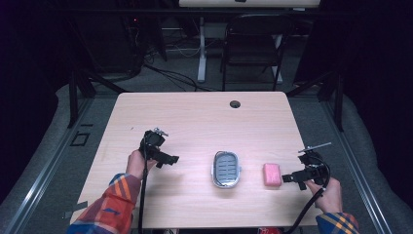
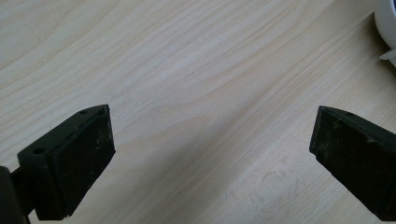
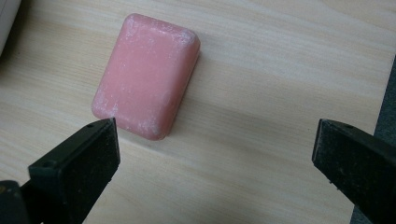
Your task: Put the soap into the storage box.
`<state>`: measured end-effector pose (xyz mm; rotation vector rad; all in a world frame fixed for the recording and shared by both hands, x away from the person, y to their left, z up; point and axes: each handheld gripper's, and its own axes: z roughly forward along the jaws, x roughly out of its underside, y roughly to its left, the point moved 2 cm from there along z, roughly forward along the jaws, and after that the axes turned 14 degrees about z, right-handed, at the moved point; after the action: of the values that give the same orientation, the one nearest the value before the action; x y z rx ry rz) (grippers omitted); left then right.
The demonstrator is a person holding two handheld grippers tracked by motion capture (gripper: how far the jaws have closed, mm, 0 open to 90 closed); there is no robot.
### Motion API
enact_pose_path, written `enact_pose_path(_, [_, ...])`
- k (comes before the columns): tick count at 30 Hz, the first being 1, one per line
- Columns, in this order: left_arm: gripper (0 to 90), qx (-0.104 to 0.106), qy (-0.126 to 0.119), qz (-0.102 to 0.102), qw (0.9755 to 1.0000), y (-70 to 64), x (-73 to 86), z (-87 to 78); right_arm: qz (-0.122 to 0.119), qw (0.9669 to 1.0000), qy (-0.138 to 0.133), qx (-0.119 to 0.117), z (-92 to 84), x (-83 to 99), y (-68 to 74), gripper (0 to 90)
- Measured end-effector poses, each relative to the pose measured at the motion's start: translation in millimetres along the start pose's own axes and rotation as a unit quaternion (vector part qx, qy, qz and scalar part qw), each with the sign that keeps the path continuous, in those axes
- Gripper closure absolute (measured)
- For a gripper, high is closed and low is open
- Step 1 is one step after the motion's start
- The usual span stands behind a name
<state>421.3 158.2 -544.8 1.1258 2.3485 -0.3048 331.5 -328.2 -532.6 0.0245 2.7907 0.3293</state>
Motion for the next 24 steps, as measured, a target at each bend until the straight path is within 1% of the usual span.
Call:
enact_pose_path(7, [0.0, 0.004, 0.002, 0.006, 1.0000, -1.1, -0.6, 0.6, -0.001, 1.0000, 0.005, 0.003, 0.6, 0.7, 1.1, 0.4])
enact_pose_path(11, [0.0, 0.005, 0.000, 0.002, 1.0000, -0.9, -0.5, 0.7, -0.002, 1.0000, 0.004, 0.003, 1.3, 0.3, 2.2, 0.4])
enact_pose_path(15, [0.0, 0.005, 0.001, 0.006, 1.0000, -1.8, -1.3, 0.7, -0.001, 1.0000, 0.006, 0.003, 0.7, 0.5, 2.0, 0.4])
enact_pose_path(22, [0.0, 0.003, 0.000, 0.004, 1.0000, -1.5, -1.2, 0.5, 0.006, 1.0000, -0.004, 0.004, -1.3, -0.1, 3.9, 0.4])
enact_pose_path(24, [0.0, 0.004, 0.001, 0.005, 1.0000, -1.8, -1.3, 0.7, 0.003, 1.0000, -0.006, 0.004, -2.1, -0.3, 6.3, 0.3])
